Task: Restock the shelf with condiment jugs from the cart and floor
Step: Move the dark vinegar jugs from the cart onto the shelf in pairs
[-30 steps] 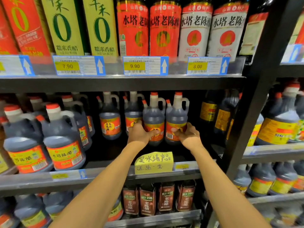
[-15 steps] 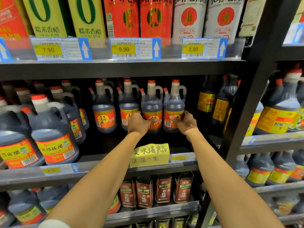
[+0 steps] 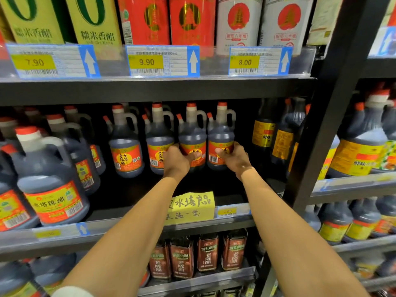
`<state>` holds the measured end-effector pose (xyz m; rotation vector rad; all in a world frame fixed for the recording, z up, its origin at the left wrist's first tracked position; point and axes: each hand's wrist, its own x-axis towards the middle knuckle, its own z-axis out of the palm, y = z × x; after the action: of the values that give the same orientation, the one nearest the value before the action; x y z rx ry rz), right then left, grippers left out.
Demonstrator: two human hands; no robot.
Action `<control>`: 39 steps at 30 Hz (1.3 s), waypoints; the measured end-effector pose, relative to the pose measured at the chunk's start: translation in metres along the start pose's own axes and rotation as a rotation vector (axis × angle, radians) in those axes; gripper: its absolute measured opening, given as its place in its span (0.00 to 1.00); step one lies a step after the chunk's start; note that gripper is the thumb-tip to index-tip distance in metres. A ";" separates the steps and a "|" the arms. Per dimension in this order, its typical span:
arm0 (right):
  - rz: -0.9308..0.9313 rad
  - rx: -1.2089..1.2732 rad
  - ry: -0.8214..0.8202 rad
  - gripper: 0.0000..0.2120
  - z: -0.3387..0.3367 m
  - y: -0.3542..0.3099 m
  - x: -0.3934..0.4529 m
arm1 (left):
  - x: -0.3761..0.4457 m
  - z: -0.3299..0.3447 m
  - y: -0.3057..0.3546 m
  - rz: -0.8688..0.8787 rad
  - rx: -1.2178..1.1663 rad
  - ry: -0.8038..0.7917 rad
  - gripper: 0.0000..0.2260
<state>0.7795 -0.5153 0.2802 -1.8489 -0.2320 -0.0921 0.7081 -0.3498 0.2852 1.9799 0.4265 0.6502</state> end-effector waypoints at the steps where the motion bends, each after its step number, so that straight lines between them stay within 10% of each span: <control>1: -0.005 0.000 0.002 0.27 0.001 0.001 0.002 | 0.001 0.001 0.001 0.002 0.003 -0.001 0.24; 39: -0.086 0.087 -0.048 0.27 0.004 0.012 0.012 | 0.009 0.019 -0.007 -0.020 0.014 0.011 0.21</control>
<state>0.7935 -0.5133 0.2702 -1.7555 -0.3447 -0.0956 0.7267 -0.3546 0.2741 1.9834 0.4581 0.6475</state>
